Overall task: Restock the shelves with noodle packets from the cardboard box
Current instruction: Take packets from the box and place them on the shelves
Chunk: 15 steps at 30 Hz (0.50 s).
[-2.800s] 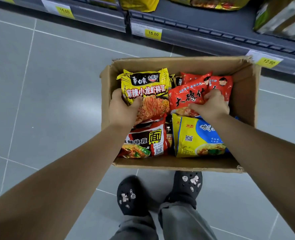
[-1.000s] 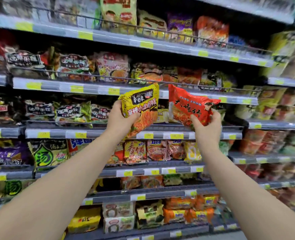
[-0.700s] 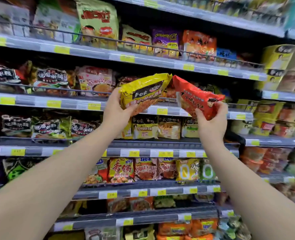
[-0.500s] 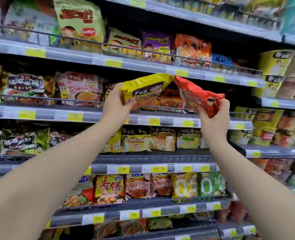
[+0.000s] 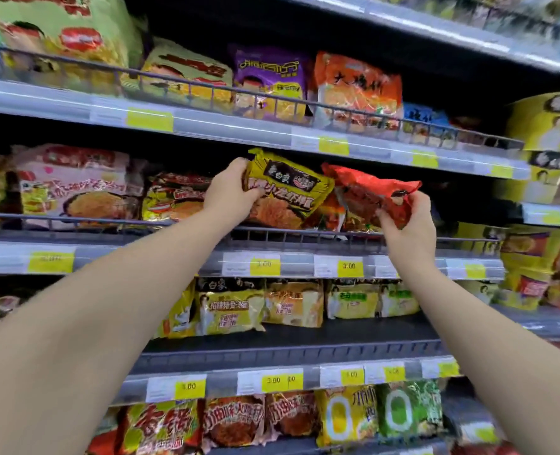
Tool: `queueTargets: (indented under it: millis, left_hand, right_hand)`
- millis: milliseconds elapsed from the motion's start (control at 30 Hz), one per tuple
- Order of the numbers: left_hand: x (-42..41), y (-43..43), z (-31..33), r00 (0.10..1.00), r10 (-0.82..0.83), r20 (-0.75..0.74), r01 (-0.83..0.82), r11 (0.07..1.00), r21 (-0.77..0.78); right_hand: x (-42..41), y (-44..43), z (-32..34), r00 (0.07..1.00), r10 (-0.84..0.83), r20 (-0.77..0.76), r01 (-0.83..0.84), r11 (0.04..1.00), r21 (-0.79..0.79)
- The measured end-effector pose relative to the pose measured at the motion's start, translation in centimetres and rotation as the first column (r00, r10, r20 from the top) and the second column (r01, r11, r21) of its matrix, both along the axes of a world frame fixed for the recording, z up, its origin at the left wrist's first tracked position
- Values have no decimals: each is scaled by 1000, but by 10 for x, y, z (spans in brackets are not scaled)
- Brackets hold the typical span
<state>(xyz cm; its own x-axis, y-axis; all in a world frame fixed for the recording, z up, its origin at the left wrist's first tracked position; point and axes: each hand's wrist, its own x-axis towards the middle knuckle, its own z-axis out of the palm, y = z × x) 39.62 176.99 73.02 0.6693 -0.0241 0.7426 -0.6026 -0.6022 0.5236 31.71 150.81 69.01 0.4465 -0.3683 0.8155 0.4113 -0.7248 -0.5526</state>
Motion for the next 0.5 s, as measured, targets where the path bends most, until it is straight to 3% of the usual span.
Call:
queueTargets:
  millis: [167,367,500]
  left_hand:
    - [16,-26,12,975,221,-19,-216,964,159]
    - [32,-16,10,846,532,-47,-466,779,420]
    - [30,-16,6,761,629,157,-613,617,493]
  right_hand:
    - [27,-16,12,996,88,-32,-85,993,84]
    - [59,-15,21,971,170,-168,-171,985,10]
    - [76,-6,31,944,202,-261,-214,977,-17]
